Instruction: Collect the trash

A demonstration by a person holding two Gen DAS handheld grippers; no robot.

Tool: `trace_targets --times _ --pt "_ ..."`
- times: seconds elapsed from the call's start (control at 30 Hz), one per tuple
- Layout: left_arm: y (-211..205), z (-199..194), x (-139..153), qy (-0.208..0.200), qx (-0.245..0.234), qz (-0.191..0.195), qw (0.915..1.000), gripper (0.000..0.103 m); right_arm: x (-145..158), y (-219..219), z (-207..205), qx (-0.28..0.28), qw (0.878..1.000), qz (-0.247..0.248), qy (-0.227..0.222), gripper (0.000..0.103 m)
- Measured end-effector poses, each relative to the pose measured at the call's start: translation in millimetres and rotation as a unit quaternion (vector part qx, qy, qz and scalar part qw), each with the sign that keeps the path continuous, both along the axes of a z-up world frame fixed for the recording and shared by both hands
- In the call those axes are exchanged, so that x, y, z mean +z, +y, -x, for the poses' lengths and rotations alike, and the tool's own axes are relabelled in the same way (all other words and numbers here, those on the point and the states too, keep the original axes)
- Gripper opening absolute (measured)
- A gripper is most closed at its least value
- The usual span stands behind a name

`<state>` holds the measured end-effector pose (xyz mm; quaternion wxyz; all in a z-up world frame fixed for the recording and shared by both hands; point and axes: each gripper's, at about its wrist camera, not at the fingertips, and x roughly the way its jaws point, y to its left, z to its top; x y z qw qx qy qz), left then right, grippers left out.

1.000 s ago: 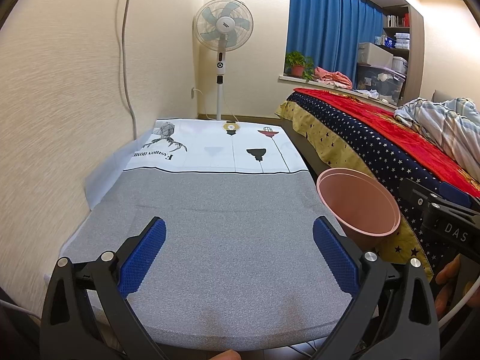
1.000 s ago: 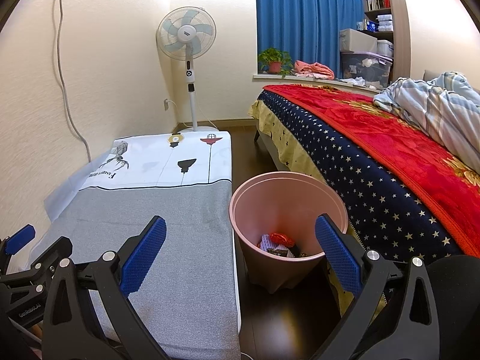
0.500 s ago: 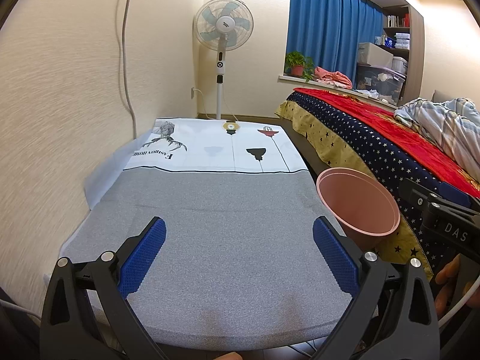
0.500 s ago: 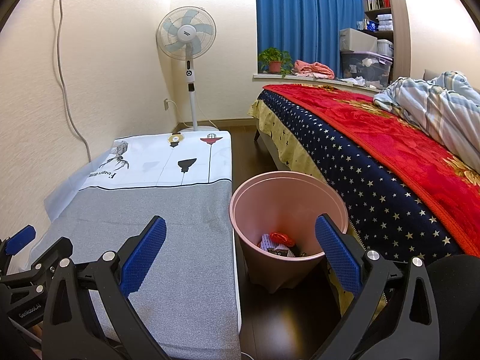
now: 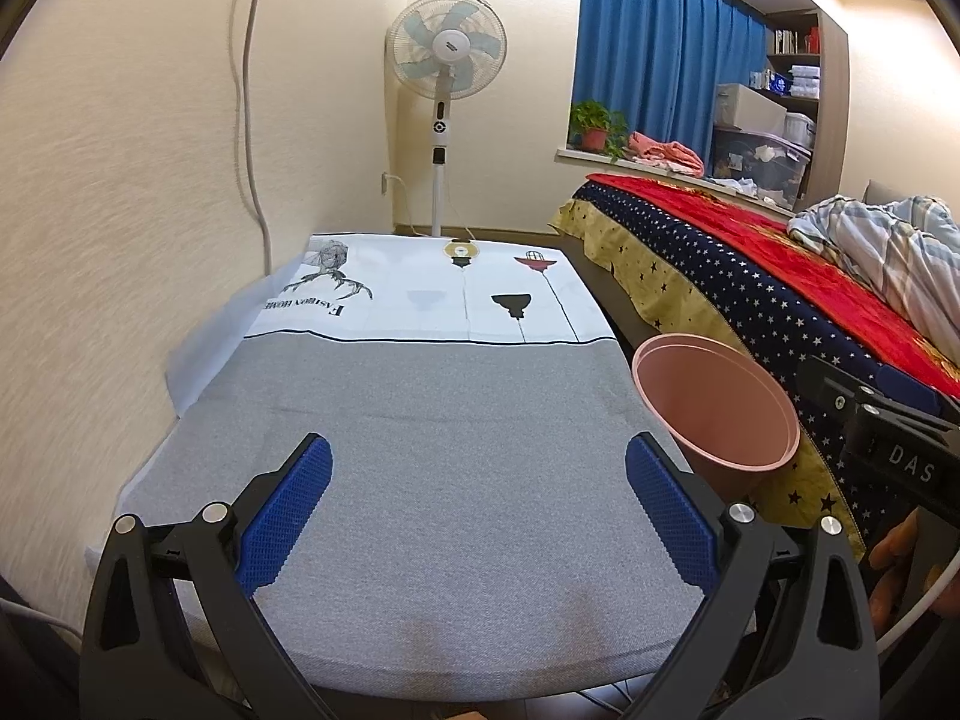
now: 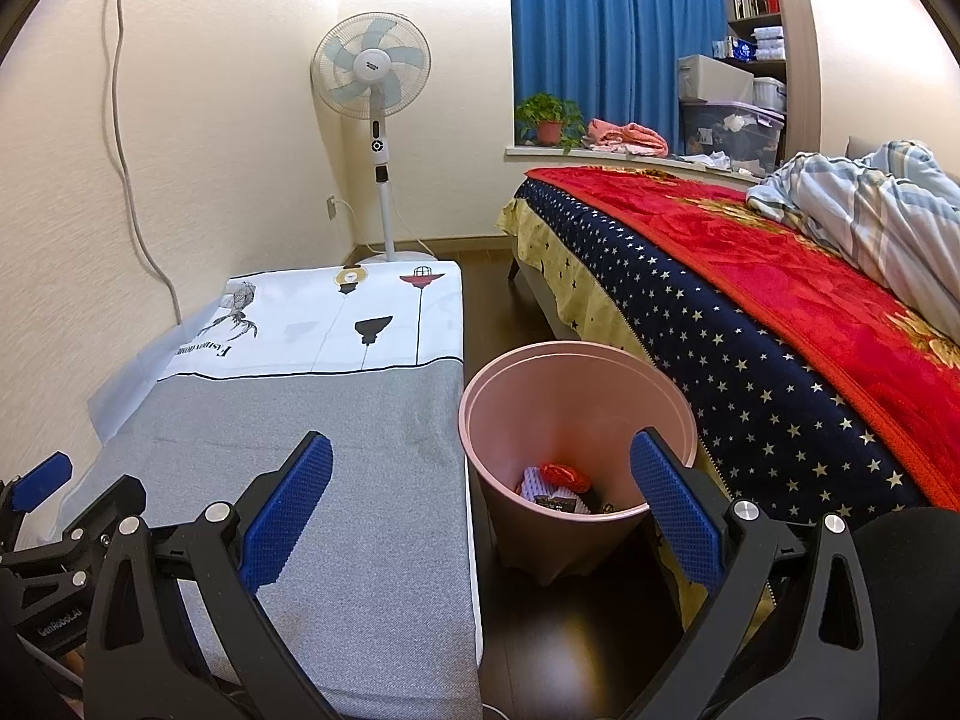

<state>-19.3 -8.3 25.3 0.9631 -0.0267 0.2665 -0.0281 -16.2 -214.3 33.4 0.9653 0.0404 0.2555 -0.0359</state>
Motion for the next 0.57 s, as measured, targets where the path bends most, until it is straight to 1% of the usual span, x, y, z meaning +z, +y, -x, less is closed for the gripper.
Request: trace_targets --times 0.1,0.57 --pt "-0.7 1.2 -0.2 -0.001 0.001 -0.007 1.0000 0.095 0.2 -0.5 -0.4 0.000 1.000 -0.002 0.001 0.098" --pt "0.8 -0.3 -1.5 0.005 0.013 -0.003 0.9999 0.095 -0.7 -0.1 -1.7 0.003 1.000 -0.002 0.002 0.098"
